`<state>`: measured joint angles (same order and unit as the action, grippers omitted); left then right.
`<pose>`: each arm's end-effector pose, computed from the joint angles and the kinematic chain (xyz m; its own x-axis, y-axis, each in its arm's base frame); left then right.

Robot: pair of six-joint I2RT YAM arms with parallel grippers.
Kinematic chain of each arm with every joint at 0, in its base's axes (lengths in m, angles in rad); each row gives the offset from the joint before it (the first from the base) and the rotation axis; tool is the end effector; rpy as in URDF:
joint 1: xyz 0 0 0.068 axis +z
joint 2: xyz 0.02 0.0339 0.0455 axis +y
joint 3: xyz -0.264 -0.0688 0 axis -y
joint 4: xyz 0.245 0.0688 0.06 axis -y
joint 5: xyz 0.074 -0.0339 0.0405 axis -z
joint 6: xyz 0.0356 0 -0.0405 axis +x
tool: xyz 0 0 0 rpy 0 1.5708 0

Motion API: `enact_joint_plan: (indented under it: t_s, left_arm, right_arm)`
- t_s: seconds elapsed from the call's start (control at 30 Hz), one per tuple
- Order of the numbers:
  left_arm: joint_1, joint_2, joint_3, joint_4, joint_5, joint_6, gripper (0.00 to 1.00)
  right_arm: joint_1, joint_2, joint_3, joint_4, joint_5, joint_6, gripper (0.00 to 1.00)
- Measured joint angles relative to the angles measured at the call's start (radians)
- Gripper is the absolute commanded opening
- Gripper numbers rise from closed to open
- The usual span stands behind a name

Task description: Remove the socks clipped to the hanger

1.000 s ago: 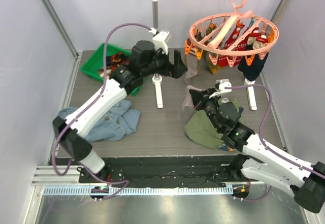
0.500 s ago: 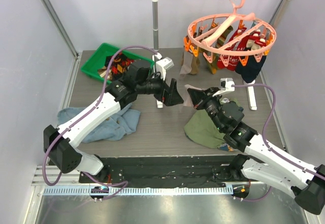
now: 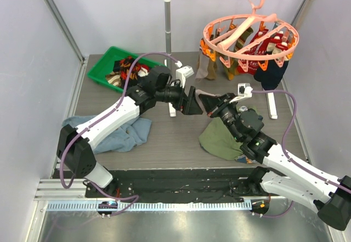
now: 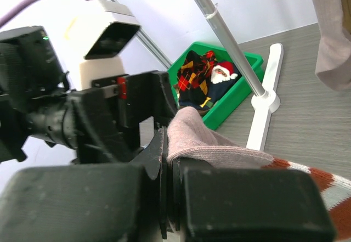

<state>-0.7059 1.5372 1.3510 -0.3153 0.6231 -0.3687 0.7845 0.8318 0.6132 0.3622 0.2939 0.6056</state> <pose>0.2554 -0.2450 0.3415 -0.6715 0.1878 -0.7168 0.7228 0.3792 -0.5777 0.1498 0.1349 0.3295 -0.1861 0.5840 -0.7901 -0.4468 0.6659 0.5975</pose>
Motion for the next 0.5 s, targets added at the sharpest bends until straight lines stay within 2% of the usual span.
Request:
enact_joint_plan:
  t_s: [0.1, 0.13, 0.17, 0.2, 0.23, 0.27, 0.3, 0.37, 0.4, 0.47, 0.5]
  left_arm:
    - [0.000, 0.019, 0.000, 0.008, 0.000, -0.021, 0.50]
    - [0.000, 0.022, 0.000, 0.014, 0.002, -0.028, 0.26]
    - [0.000, 0.023, 0.000, 0.020, 0.003, -0.036, 0.15]
    - [0.000, 0.024, 0.000, 0.026, 0.004, -0.048, 0.05]
    - [0.000, 0.025, 0.002, 0.032, 0.003, -0.048, 0.00]
    - [0.000, 0.028, 0.008, 0.031, -0.002, -0.052, 0.00]
    - [0.000, 0.034, 0.019, 0.029, -0.007, -0.055, 0.00]
    - [0.001, 0.048, 0.042, 0.020, -0.034, -0.064, 0.00]
    - [0.003, 0.052, 0.048, 0.015, -0.056, -0.069, 0.00]
    - [0.020, 0.051, 0.052, -0.010, -0.122, -0.077, 0.00]
    - [0.032, 0.050, 0.052, -0.023, -0.162, -0.084, 0.00]
  right_arm:
    - [0.000, -0.001, -0.004, 0.013, -0.001, 0.000, 0.01]
    - [0.000, -0.001, -0.007, 0.015, -0.001, 0.000, 0.02]
    - [0.000, -0.002, -0.010, 0.017, -0.001, 0.000, 0.03]
    - [0.000, -0.003, -0.013, 0.018, -0.001, 0.000, 0.08]
    - [0.000, -0.005, -0.018, 0.018, -0.001, 0.000, 0.12]
    - [0.000, -0.009, -0.021, 0.015, -0.001, -0.001, 0.16]
    - [0.000, -0.014, -0.023, 0.010, -0.001, -0.002, 0.30]
    - [0.000, -0.025, -0.023, 0.002, 0.004, -0.008, 0.41]
    - [0.000, -0.031, -0.024, -0.002, 0.008, -0.010, 0.51]
    - [0.000, -0.048, -0.024, -0.016, 0.022, -0.022, 0.61]
    - [0.000, -0.055, -0.024, -0.021, 0.028, -0.026, 0.70]
